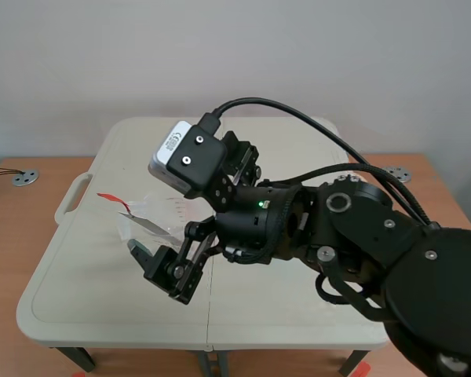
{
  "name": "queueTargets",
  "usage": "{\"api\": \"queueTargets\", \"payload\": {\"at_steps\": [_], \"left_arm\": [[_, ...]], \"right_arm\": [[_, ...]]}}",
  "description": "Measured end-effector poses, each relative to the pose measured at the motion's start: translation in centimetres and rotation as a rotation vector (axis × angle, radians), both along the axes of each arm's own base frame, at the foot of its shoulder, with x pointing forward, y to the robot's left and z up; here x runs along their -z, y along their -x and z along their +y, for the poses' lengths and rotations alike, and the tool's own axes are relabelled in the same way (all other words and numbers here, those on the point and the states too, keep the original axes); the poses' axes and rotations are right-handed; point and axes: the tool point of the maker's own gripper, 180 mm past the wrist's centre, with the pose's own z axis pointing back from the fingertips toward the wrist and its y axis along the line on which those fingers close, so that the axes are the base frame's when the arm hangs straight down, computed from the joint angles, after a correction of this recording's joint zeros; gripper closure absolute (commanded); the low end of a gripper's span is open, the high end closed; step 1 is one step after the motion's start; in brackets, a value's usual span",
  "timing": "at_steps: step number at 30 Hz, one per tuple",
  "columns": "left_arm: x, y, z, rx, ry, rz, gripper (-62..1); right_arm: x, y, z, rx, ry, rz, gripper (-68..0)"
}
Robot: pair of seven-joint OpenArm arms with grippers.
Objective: Hold the metal plate by the orange handle, dip it into the blue solution, take it out and point at it, then put the plate back in the beaker on the left.
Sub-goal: 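Lift the metal plate out of the left beaker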
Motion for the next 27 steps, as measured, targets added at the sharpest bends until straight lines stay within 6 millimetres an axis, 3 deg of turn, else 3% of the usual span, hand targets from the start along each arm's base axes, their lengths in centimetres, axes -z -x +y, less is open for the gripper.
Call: {"api": "queueTargets", "payload": {"at_steps": [7,14,22,27], "left_arm": [[0.0,0.0,0.0,0.0,0.0,0.0,-1.9],[0.0,0.0,0.0,0.0,0.0,0.0,-1.9],[0.0,0.0,0.0,0.0,0.0,0.0,-1.9],[0.0,0.0,0.0,0.0,0.0,0.0,-1.9]], "right_arm": [[0.7,-0.6,2.2,-0.021,0.015,0.0,-66.3],[-0.8,-0.8,4.0,-0.034,-0.04,-0.031,-66.3],[-1.1,-0.6,5.1,-0.029,-0.031,-0.069,-66.3],[-1.3,-1.3,4.8,0.014,-0.033,-0.084,-65.4]]}}
